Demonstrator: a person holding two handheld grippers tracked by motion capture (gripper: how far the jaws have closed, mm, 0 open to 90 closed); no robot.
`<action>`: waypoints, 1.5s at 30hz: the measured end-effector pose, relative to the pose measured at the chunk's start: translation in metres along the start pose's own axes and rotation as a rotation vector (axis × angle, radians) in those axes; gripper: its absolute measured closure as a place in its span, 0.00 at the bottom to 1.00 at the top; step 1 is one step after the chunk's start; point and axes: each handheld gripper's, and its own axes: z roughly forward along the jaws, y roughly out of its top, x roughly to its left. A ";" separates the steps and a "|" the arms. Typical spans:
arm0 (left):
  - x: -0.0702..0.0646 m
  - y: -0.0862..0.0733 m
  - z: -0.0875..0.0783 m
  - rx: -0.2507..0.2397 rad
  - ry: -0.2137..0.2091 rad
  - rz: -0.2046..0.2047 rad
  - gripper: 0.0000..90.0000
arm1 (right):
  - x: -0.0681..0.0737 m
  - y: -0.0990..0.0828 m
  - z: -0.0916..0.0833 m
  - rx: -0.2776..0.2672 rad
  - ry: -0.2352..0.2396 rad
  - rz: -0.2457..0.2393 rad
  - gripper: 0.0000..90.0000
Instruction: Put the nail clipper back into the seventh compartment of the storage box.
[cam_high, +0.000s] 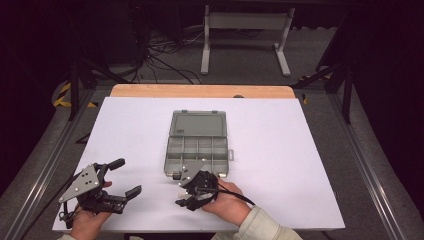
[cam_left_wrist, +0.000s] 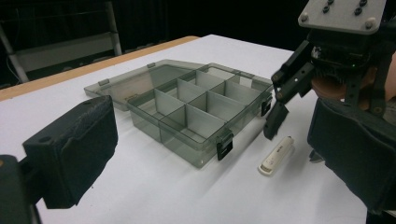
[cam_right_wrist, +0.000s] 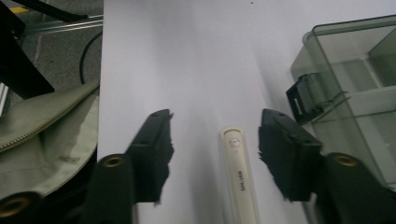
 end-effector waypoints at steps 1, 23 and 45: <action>0.000 0.000 0.000 0.000 -0.002 -0.003 0.03 | 0.000 0.001 -0.001 -0.001 -0.010 0.002 0.42; 0.000 0.000 0.000 -0.001 -0.002 -0.002 0.03 | -0.012 -0.011 -0.015 0.053 -0.056 0.030 0.24; 0.000 0.000 0.001 -0.004 -0.003 0.003 0.03 | -0.011 -0.016 0.003 0.147 -0.074 -0.023 0.46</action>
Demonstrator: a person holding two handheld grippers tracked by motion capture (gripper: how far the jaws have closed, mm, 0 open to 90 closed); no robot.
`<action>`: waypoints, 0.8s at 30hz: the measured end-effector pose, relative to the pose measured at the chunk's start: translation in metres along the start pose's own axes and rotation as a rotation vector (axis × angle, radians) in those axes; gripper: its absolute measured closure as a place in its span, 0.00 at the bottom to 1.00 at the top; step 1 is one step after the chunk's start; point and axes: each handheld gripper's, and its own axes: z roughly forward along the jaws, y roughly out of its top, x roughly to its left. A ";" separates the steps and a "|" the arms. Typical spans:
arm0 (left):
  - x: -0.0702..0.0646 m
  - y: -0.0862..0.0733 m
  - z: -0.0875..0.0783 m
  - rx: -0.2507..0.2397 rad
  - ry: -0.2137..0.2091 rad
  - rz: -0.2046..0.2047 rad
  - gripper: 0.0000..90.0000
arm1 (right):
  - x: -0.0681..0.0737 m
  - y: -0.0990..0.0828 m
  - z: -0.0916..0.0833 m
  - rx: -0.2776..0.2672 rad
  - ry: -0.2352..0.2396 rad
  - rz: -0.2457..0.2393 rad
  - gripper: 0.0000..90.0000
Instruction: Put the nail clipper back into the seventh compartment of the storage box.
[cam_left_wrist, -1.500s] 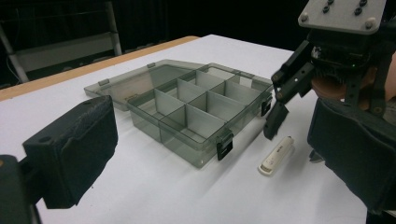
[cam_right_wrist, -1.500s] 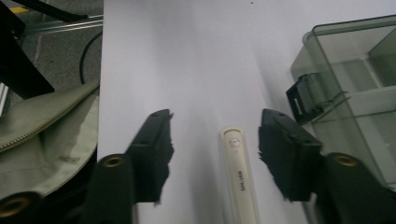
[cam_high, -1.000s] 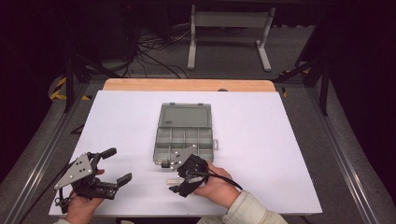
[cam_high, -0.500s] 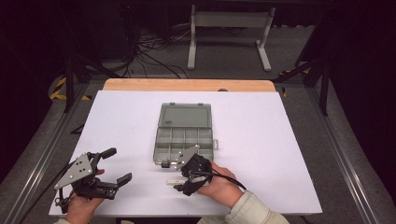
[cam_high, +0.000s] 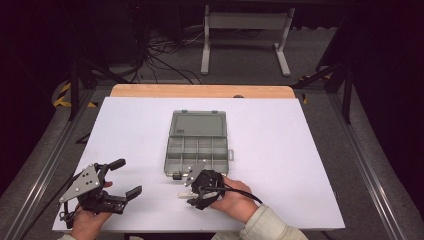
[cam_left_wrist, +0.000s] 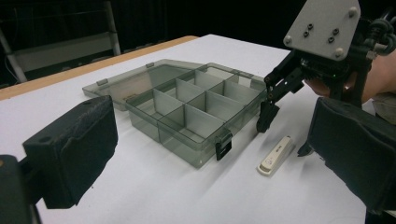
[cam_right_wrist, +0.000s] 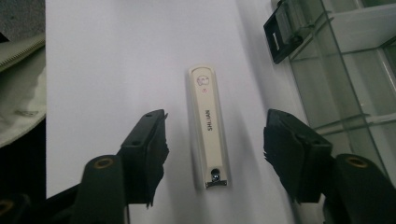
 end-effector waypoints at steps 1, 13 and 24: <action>0.000 0.000 0.000 0.003 -0.002 -0.003 0.03 | 0.001 0.000 0.001 0.004 0.004 0.007 0.47; 0.000 0.000 0.001 0.002 0.003 0.000 0.03 | 0.002 0.000 0.007 0.027 0.024 -0.043 0.72; 0.000 -0.001 0.001 0.002 0.002 -0.002 0.03 | 0.001 0.000 0.006 0.040 0.061 -0.049 0.83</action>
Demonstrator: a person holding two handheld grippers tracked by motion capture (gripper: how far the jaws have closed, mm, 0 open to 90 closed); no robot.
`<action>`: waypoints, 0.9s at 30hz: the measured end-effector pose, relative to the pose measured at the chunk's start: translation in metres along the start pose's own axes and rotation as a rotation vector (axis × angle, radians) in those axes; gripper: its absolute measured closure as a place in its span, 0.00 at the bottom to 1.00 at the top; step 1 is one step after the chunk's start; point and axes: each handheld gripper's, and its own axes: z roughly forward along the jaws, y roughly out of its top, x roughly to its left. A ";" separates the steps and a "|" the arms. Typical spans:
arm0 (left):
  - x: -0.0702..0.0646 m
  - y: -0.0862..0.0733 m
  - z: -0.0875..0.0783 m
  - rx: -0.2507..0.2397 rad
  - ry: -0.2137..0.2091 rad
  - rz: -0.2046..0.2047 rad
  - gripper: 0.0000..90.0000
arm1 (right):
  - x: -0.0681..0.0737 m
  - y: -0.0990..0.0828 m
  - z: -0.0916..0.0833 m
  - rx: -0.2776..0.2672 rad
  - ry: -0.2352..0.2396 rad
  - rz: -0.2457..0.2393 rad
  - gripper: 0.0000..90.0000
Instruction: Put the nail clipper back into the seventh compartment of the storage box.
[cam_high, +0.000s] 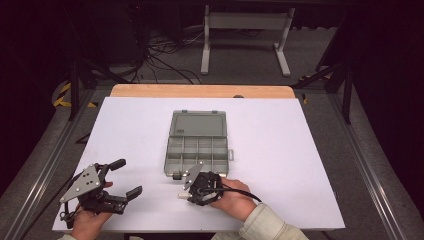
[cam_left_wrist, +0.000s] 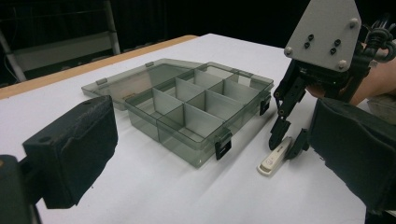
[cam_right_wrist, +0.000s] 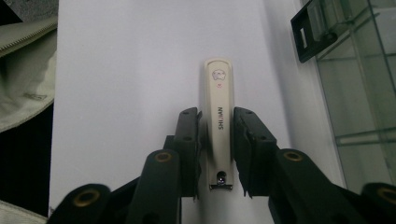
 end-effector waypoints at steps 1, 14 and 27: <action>0.000 0.000 0.000 0.004 -0.004 -0.002 0.03 | 0.001 0.000 0.000 -0.002 -0.003 -0.003 0.85; 0.000 0.000 -0.001 0.001 -0.003 -0.006 0.03 | 0.004 0.002 -0.001 0.015 -0.007 -0.018 0.86; 0.001 0.000 -0.001 -0.004 0.001 -0.003 0.03 | 0.004 0.008 -0.031 -0.083 -0.029 -0.020 0.86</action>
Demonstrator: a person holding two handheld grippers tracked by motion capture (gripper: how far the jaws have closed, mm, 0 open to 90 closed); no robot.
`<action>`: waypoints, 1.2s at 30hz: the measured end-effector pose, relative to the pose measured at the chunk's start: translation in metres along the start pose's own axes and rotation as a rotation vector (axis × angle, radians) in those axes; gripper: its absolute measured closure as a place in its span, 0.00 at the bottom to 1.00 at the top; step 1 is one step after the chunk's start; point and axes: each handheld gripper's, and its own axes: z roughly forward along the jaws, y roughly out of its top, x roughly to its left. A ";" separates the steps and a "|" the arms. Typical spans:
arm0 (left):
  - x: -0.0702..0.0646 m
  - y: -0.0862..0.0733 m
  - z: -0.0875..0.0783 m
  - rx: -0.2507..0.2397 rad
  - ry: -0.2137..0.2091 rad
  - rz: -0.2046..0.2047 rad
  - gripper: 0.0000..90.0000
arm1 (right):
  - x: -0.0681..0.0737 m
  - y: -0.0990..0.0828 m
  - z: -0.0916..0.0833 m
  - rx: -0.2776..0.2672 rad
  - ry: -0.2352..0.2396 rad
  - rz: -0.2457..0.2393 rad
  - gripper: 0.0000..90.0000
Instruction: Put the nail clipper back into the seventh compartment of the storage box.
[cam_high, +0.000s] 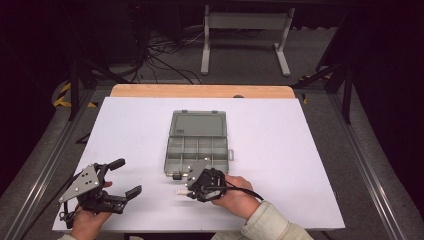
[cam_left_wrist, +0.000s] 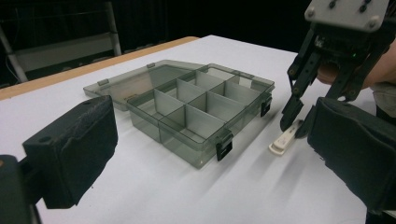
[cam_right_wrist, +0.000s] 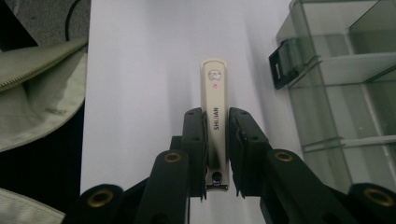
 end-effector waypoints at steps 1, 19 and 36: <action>0.000 0.000 0.000 0.000 0.001 -0.002 0.03 | 0.000 0.001 -0.002 -0.007 -0.003 -0.005 0.86; 0.000 0.000 0.000 -0.003 0.001 -0.005 0.03 | -0.011 0.005 -0.034 -0.100 -0.040 0.042 0.86; 0.000 0.000 0.000 -0.004 0.001 -0.005 0.03 | -0.027 0.008 -0.049 -0.154 -0.079 0.079 0.86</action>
